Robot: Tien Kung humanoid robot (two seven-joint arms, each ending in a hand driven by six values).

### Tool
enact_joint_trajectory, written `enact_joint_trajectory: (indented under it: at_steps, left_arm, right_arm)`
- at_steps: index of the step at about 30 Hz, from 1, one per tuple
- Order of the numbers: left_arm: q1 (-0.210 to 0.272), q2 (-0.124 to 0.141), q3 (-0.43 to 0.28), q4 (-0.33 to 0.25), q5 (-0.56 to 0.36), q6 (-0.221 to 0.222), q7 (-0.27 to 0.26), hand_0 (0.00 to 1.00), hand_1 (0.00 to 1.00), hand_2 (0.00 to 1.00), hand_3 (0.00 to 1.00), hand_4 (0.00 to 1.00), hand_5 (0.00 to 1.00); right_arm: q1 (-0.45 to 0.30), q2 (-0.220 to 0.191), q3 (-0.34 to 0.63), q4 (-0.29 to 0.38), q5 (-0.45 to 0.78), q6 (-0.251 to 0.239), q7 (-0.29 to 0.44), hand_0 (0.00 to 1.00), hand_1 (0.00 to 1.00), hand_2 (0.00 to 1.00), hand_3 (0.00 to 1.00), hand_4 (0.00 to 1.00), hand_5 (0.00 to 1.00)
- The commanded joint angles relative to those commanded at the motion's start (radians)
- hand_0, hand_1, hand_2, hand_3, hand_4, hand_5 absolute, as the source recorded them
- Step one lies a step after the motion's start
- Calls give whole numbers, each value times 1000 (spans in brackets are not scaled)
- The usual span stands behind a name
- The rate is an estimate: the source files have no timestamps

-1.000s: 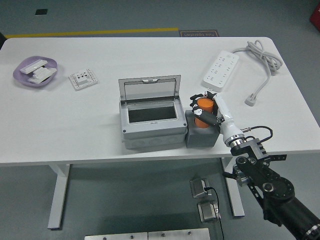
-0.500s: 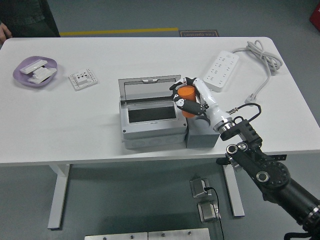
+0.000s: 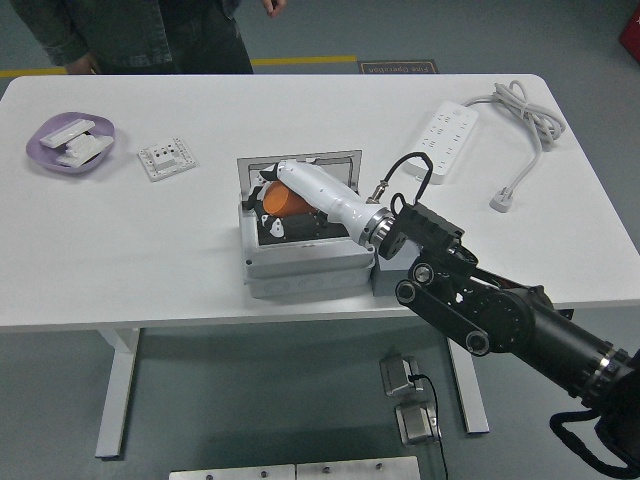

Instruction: Pick up the cylinder from the cube,place it in the box,flap close box

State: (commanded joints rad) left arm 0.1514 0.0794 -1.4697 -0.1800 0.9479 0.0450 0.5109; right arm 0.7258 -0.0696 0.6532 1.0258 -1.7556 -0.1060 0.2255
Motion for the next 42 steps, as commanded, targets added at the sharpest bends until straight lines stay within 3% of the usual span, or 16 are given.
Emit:
enact_joint_trajectory:
  at_steps: [7, 12, 13, 18, 19, 24, 25, 30, 31, 42]
  left_arm:
    - [-5, 3, -3, 0, 9, 0, -4, 913, 831, 909, 998, 936, 785]
    - [-6, 3, -2, 0, 11, 0, -5, 913, 831, 909, 998, 936, 785]
    - [-6, 3, -2, 0, 11, 0, -5, 910, 830, 906, 991, 936, 784]
    - [-10, 4, -1, 0, 14, 0, -8, 910, 830, 906, 991, 936, 784]
    - [-11, 4, -1, 0, 14, -1, -8, 905, 828, 906, 990, 935, 783]
    - [-13, 3, 1, 0, 16, -3, -8, 905, 828, 906, 990, 935, 783]
    - [-13, 3, 1, 0, 17, -4, -8, 901, 827, 903, 987, 933, 781]
    - [-14, 3, 4, 0, 17, -6, -9, 901, 827, 903, 987, 933, 781]
    - [-15, 3, 5, 0, 17, -7, -9, 901, 825, 898, 970, 932, 778]
    - [-18, 1, 12, 0, 18, -14, -9, 899, 824, 891, 957, 930, 775]
  right_arm:
    - [64, 22, -55, -103, -36, 14, 27, 274, 242, 274, 269, 2, 2]
    - [72, 28, -72, -139, -40, 28, 41, 274, 242, 274, 269, 2, 2]
    - [72, 29, -74, -142, -43, 31, 43, 466, 443, 504, 598, 2, 2]
    - [75, 31, -77, -152, -58, 46, 46, 466, 443, 504, 598, 2, 2]
    - [76, 31, -77, -153, -59, 48, 46, 460, 546, 619, 828, 387, 20]
    - [79, 32, -74, -156, -65, 60, 45, 460, 546, 619, 828, 387, 20]
    - [79, 32, -74, -156, -66, 62, 45, 534, 612, 695, 998, 905, 284]
    - [81, 31, -73, -162, -74, 69, 40, 534, 612, 695, 998, 905, 284]
    - [81, 30, -74, -164, -75, 70, 40, 569, 616, 720, 998, 966, 343]
    - [77, 12, -69, -146, -63, 67, 44, 585, 621, 717, 998, 990, 375]
